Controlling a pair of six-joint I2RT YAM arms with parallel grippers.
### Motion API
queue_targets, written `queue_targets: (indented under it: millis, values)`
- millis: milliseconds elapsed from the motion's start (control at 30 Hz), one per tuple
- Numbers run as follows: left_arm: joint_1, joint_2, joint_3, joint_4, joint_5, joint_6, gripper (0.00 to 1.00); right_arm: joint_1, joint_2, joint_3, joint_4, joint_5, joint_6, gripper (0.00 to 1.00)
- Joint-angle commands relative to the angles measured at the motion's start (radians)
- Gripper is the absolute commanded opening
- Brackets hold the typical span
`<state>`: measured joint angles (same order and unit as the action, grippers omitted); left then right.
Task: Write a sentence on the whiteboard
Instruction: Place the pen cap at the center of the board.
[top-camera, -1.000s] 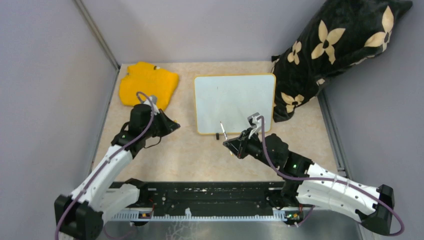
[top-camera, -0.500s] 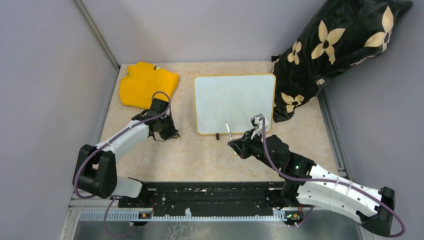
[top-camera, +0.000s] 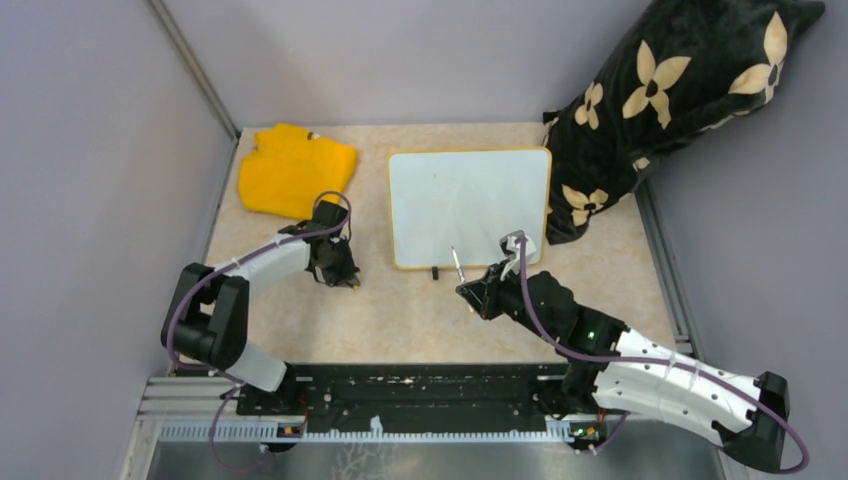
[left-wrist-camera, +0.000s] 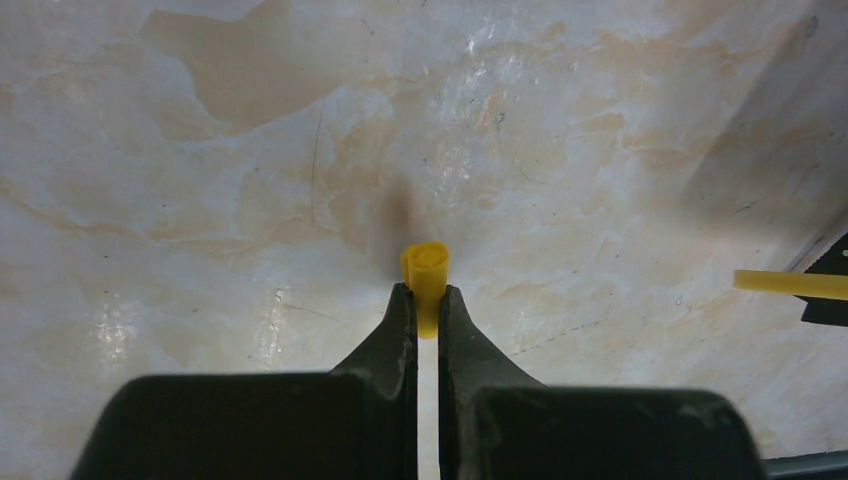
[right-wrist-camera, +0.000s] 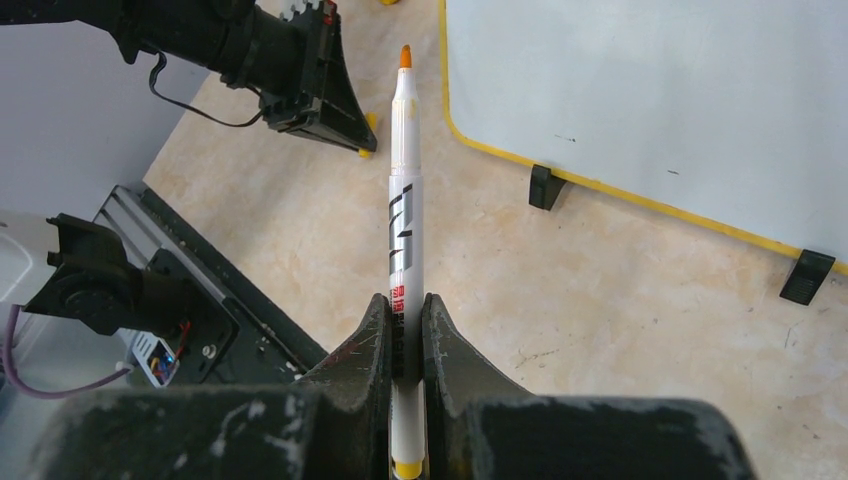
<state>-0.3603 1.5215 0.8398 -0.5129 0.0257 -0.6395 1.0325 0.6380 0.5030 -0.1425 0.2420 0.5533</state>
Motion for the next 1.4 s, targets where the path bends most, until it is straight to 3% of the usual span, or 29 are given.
queue_targets:
  millis: [0,100,367,767,833,967,1067,1233,1367]
  values:
    - [-0.018,0.030,0.017,0.000,-0.013,0.016,0.00,0.008,0.001,-0.006,0.047,0.017,0.012,0.00]
    - [-0.025,0.054,0.014,0.001,-0.011,0.017,0.03,0.008,0.004,-0.005,0.047,0.013,0.013,0.00]
    - [-0.027,0.056,-0.006,0.037,0.023,0.021,0.28,0.008,-0.007,-0.005,0.039,0.017,0.011,0.00]
    - [-0.027,0.028,-0.017,0.033,0.028,0.013,0.33,0.008,-0.030,-0.010,0.018,0.023,0.014,0.00]
    - [-0.026,-0.018,-0.024,0.033,0.030,-0.001,0.35,0.008,-0.033,-0.009,0.013,0.023,0.015,0.00]
    - [-0.027,-0.174,-0.020,0.022,0.018,-0.009,0.57,0.008,-0.042,-0.002,0.002,0.019,0.012,0.00]
    - [-0.026,-0.342,-0.012,0.048,0.044,0.031,0.67,0.008,-0.050,0.003,0.008,0.001,-0.004,0.00]
    - [-0.026,-0.580,-0.063,0.297,0.302,0.149,0.83,0.008,-0.051,0.020,0.057,-0.080,-0.053,0.00]
    - [-0.025,-0.720,-0.184,0.703,0.572,0.121,0.95,0.008,-0.045,0.024,0.166,-0.180,-0.061,0.00]
